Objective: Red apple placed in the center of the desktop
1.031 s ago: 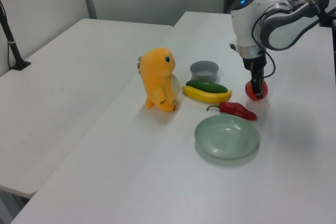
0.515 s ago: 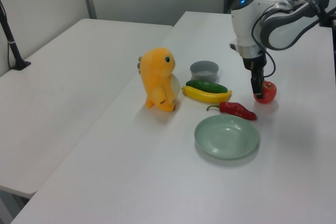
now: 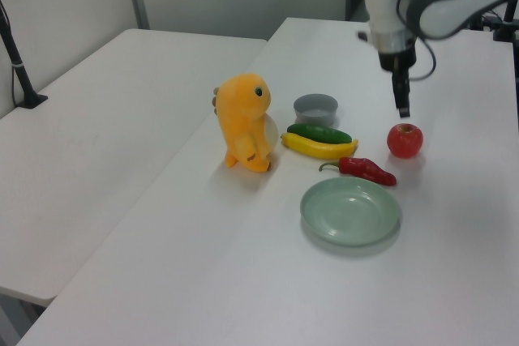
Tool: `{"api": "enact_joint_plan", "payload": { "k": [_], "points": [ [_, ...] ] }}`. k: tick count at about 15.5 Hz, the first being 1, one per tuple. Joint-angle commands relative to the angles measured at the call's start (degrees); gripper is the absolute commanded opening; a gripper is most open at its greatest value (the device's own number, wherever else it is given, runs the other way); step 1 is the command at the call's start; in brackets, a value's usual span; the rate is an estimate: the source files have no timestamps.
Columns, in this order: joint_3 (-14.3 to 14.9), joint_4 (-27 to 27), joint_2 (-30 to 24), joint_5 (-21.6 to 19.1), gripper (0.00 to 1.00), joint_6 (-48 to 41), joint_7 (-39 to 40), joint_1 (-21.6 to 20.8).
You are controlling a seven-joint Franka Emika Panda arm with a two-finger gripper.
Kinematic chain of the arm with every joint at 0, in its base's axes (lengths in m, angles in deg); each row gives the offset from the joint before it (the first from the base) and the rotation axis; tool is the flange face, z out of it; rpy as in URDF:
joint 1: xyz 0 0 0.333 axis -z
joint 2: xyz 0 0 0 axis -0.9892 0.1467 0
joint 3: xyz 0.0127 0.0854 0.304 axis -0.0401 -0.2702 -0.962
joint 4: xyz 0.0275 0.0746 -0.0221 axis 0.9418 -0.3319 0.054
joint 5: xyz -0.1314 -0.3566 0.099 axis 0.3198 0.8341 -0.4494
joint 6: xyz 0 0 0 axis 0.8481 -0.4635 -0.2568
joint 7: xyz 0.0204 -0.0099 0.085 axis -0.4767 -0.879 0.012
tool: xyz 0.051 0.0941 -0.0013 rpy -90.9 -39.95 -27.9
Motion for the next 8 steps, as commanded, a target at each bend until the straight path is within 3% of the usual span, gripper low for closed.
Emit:
{"api": "enact_joint_plan", "payload": {
  "k": [1,4,8],
  "points": [
    [0.25,4.65,-4.34,-1.4,1.0,-4.58,1.27,0.31],
    [0.43,8.34,-6.54,-3.76,1.0,-3.28,-5.03,0.57],
    [2.88,10.47,-6.11,-11.76,1.0,2.78,-6.91,1.19]
  ]
}}
